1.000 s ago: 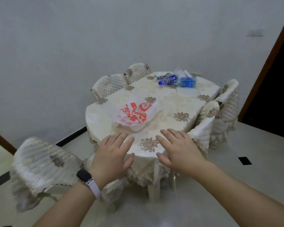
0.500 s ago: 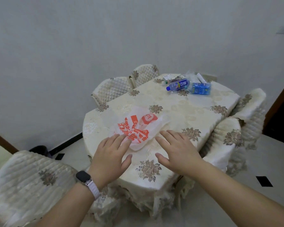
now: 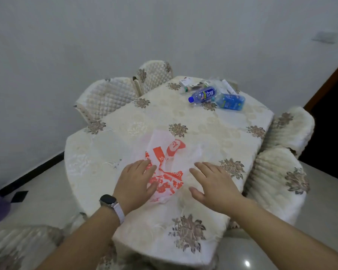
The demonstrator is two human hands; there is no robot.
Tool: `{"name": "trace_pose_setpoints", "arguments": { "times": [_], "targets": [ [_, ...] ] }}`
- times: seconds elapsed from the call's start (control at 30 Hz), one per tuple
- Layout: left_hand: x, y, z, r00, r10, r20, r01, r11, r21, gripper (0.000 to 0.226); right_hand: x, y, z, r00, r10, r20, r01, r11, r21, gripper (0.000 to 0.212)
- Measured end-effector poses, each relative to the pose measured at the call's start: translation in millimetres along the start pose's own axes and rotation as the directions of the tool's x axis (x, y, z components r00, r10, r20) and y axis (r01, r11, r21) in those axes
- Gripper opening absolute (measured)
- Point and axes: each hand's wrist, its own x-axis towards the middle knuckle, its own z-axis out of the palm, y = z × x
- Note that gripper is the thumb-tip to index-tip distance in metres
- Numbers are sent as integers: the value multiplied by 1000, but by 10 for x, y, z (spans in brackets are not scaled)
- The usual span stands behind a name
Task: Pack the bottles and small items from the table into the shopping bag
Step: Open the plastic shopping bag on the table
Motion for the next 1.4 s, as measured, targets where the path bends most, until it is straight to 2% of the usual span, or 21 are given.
{"name": "trace_pose_setpoints", "arguments": {
  "times": [0.17, 0.33, 0.5, 0.57, 0.67, 0.8, 0.87, 0.97, 1.07, 1.17, 1.33, 1.4],
  "targets": [
    [292, -345, 228, 992, 48, 118, -43, 998, -43, 52, 328, -99, 275, 997, -14, 81, 9, 998, 58, 52],
    [663, -473, 389, 956, 178, 234, -164, 983, -79, 55, 683, 2, 527, 979, -104, 174, 75, 983, 167, 60],
    [895, -452, 552, 895, 274, 352, -259, 962, -90, 60, 919, 109, 1002, 904, -175, 390, 68, 960, 273, 83],
    [1002, -431, 591, 859, 310, 408, -302, 950, -86, 62, 958, 150, 1160, 861, -189, 471, 55, 957, 283, 85],
    [1198, -344, 674, 763, 384, 520, -414, 908, -65, 65, 963, 185, 1352, 840, -212, 500, 48, 946, 321, 68],
    [1451, -253, 923, 627, 404, 666, -519, 854, -28, 72, 869, 268, 1586, 859, -240, 452, 72, 931, 358, 32],
    [1545, -263, 1053, 586, 402, 704, -563, 827, -4, 71, 833, 337, 1655, 875, -220, 431, 46, 925, 378, 19],
    [1617, -284, 1146, 558, 335, 759, -538, 843, 23, 70, 799, 454, 1729, 896, -182, 404, -6, 907, 422, 14],
    [1639, -333, 1126, 581, 289, 761, -472, 881, 26, 63, 798, 554, 1684, 908, -127, 400, -69, 896, 439, 16],
    [1673, -421, 1015, 638, 298, 710, -465, 884, 47, 52, 794, 657, 1572, 939, -75, 336, -83, 898, 431, 19],
    [1739, -561, 644, 805, 285, 521, -347, 937, 23, 25, 786, 813, 1260, 990, 10, 138, -62, 923, 381, 26],
    [1742, -589, 475, 879, 277, 389, -312, 950, 28, 29, 794, 851, 1089, 998, 33, 62, -53, 935, 351, 27]
  ]
}}
